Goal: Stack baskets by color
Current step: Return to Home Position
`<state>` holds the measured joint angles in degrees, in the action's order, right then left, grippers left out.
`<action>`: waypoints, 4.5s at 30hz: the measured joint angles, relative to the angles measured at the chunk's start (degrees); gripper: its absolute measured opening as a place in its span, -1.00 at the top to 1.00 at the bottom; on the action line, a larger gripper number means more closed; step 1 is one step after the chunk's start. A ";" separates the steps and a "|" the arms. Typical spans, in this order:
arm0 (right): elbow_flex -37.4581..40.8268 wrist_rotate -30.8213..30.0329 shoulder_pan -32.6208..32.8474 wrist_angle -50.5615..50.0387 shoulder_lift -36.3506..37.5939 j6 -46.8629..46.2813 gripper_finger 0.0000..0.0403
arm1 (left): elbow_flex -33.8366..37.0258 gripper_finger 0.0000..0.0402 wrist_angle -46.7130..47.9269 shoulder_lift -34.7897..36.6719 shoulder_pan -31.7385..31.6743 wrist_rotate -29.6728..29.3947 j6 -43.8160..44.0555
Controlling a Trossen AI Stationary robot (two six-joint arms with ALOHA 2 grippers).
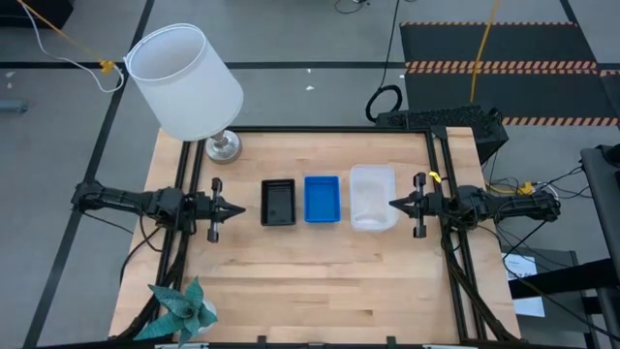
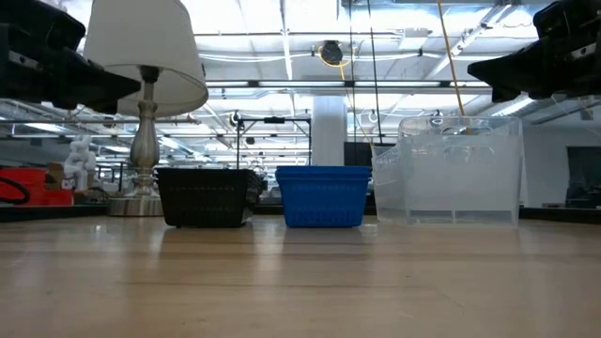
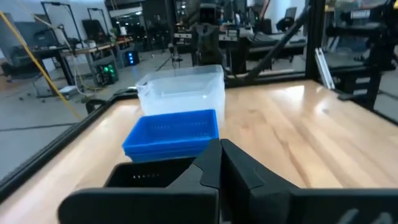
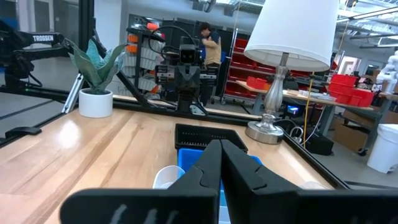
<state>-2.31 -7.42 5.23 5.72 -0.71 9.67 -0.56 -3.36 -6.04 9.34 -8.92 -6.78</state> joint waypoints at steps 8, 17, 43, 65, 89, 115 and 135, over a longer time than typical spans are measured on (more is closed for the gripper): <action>0.00 0.02 0.00 0.00 0.00 0.00 1.00 | -0.02 0.98 -0.15 1.61 0.26 0.38 -1.42; 0.00 0.02 0.00 0.00 0.00 0.00 1.00 | -0.13 0.98 1.13 5.90 0.17 -0.98 -3.90; 0.00 0.02 0.00 0.02 0.00 0.00 1.00 | -0.13 0.92 1.60 5.66 0.11 0.08 -3.64; -0.04 0.66 0.00 -5.87 -0.02 -12.85 1.00 | 0.02 0.92 0.01 5.68 0.13 -0.07 -3.44; 0.00 0.00 0.00 1.68 0.00 -12.90 1.00 | 0.02 0.92 -0.20 5.68 0.13 -0.05 -3.46; 0.00 0.00 0.00 1.77 0.00 -12.90 1.00 | -0.02 0.92 -0.24 5.68 0.12 -0.03 -3.48; 0.00 0.02 0.00 1.79 0.00 -12.90 1.00 | -0.06 0.92 -0.26 5.68 0.11 -0.03 -3.48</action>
<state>-2.31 -7.40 5.23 7.50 -0.71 -3.22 -0.61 -3.62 -0.36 9.45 -8.95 -10.26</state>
